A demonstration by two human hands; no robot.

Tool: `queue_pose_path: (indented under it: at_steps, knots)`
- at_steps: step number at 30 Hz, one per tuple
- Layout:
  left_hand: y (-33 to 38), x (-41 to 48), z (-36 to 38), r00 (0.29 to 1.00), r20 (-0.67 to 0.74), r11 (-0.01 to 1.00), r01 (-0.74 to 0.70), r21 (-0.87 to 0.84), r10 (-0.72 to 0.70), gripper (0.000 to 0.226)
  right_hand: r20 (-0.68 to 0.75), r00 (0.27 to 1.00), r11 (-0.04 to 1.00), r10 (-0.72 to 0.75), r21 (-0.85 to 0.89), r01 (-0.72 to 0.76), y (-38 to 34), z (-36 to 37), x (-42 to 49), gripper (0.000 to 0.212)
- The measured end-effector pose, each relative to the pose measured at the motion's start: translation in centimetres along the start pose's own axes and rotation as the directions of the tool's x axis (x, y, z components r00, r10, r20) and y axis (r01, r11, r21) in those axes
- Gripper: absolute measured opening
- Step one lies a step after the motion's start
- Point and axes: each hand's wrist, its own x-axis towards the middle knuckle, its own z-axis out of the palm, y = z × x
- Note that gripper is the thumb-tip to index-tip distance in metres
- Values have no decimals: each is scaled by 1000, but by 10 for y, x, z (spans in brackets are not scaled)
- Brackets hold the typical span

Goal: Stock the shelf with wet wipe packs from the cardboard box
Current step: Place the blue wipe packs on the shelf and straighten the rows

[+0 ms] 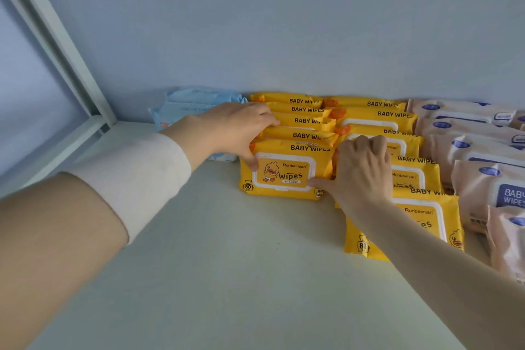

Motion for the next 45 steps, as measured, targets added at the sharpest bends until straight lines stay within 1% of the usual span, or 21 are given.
queue_pose_path:
  at_steps: [4, 6, 10, 14, 17, 21, 24, 25, 27, 30, 32, 33, 37, 42, 45]
  knots:
    - [-6, 4, 1, 1000, -19, 999, 19, -37, -20, 101, 8, 1000, 998, 18, 63, -19, -8, 8, 6, 74]
    - [-7, 2, 0, 999, -28, 998, 28, -49, -30, 100, -4, 1000, 998, 16, 56, -16, -10, 8, 7, 72]
    - [-3, -3, 2, 999, 6, 996, 53, -71, -53, 103, 7, 1000, 999, -3, 51, 2, -10, 6, 3, 71]
    - [0, -8, 4, 996, 33, 994, 85, -63, -83, 112, 51, 998, 999, -29, -43, 31, -10, 9, 3, 81]
    - [3, -10, 6, 996, 3, 995, 90, -49, -90, 107, 36, 999, 992, -28, -120, 32, -15, 16, 5, 81]
    - [3, -8, 9, 996, -53, 996, 75, -44, -78, 98, -8, 1000, 984, 8, -181, -9, -21, 27, 12, 73]
    - [2, -7, 11, 994, -81, 997, 79, -17, -80, 98, -57, 998, 971, 22, -235, -35, -24, 31, 13, 53]
    - [3, -8, 11, 993, -84, 997, 81, -17, -82, 98, -58, 998, 971, 31, -235, -44, -25, 31, 13, 50]
    - [3, -10, 13, 993, -85, 996, 83, -28, -85, 100, -29, 999, 979, 37, -200, -42, -24, 27, 13, 55]
    - [2, -13, 14, 994, -54, 994, 94, -47, -97, 107, 99, 995, 989, 15, -149, 0, -20, 18, 18, 81]
    - [2, -13, 14, 993, -37, 991, 111, -69, -114, 110, 174, 985, 990, -9, -134, 33, -17, 13, 20, 91]
    - [2, -13, 14, 992, -35, 990, 116, -76, -119, 109, 182, 983, 991, -14, -126, 37, -17, 12, 20, 92]
    - [3, -9, 16, 991, -50, 989, 118, -92, -123, 99, 134, 991, 995, 15, -99, -2, -18, 16, 19, 84]
    - [3, -7, 18, 989, -75, 990, 121, -70, -126, 96, 107, 992, 996, 71, -70, -64, -24, 24, 20, 82]
    - [9, -9, 12, 989, -45, 990, 142, -18, -142, 96, 183, 980, 996, 82, -41, -76, -25, 16, 21, 79]
